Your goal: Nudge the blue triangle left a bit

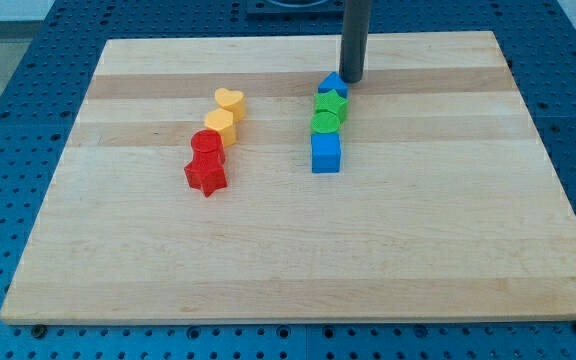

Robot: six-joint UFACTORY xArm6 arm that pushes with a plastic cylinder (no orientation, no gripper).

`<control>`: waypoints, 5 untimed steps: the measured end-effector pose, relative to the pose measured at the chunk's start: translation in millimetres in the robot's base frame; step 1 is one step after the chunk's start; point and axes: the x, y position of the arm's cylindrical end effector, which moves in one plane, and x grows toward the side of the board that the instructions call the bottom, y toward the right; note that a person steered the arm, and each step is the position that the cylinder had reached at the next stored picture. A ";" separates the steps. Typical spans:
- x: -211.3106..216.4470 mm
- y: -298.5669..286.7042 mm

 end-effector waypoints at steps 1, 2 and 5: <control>13.6 -0.3; 22.1 -6.4; 16.5 0.2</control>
